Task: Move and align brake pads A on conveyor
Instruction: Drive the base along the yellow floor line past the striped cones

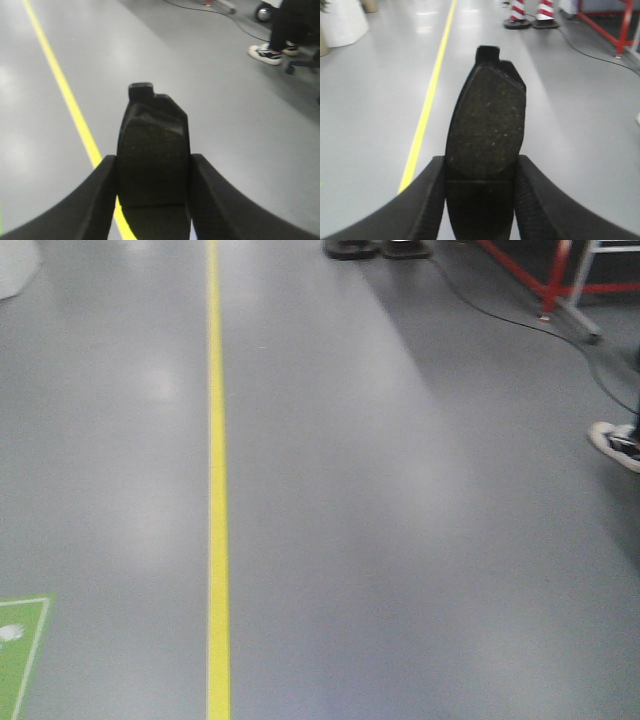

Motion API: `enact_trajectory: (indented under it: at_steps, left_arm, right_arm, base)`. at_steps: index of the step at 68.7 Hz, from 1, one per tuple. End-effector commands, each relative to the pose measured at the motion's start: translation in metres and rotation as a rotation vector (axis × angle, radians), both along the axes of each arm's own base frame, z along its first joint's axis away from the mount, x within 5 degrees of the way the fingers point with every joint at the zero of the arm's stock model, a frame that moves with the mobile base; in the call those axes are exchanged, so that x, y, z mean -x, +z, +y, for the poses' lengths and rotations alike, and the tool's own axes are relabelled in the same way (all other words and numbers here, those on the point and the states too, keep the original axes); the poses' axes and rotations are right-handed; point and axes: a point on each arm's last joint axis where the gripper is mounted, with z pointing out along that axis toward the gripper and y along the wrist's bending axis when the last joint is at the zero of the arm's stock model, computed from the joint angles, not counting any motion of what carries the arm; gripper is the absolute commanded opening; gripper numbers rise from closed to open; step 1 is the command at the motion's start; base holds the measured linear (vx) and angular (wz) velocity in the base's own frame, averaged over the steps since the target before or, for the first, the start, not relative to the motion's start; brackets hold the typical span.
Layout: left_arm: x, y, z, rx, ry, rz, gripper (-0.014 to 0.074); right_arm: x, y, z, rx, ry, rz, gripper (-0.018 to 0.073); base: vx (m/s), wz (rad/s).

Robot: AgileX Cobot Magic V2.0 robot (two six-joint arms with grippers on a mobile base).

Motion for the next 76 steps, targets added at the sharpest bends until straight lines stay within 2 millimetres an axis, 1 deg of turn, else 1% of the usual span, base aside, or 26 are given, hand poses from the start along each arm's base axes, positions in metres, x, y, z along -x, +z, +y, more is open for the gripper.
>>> enact_trajectory:
  at_steps: [1, 14, 27, 53, 76]
  left_arm:
    - [-0.0019, 0.0159, -0.0020, 0.042, -0.018, -0.095, -0.0006]
    - [-0.0019, 0.0159, -0.0020, 0.042, -0.018, -0.095, -0.0006]
    - [-0.0019, 0.0159, -0.0020, 0.042, -0.018, -0.095, -0.0006]
    - [-0.0019, 0.0159, -0.0020, 0.042, -0.018, -0.095, -0.0006]
    - [-0.0019, 0.0159, -0.0020, 0.042, -0.018, -0.095, -0.0006]
  right_arm:
    - [-0.0014, 0.0165, 0.0000, -0.004, -0.001, -0.114, -0.0006]
    - [-0.0014, 0.0165, 0.0000, -0.004, -0.001, -0.114, -0.0006]
    - [-0.0014, 0.0165, 0.0000, -0.004, -0.001, -0.114, -0.0006]
    - [-0.0014, 0.0165, 0.0000, -0.004, -0.001, -0.114, -0.0006]
    - [-0.0014, 0.0165, 0.0000, -0.004, -0.001, -0.114, -0.0006]
  base:
    - [-0.05, 0.65]
    - [-0.02, 0.50]
    - [0.04, 0.24]
    - [0.15, 0.05]
    - [0.36, -0.04]
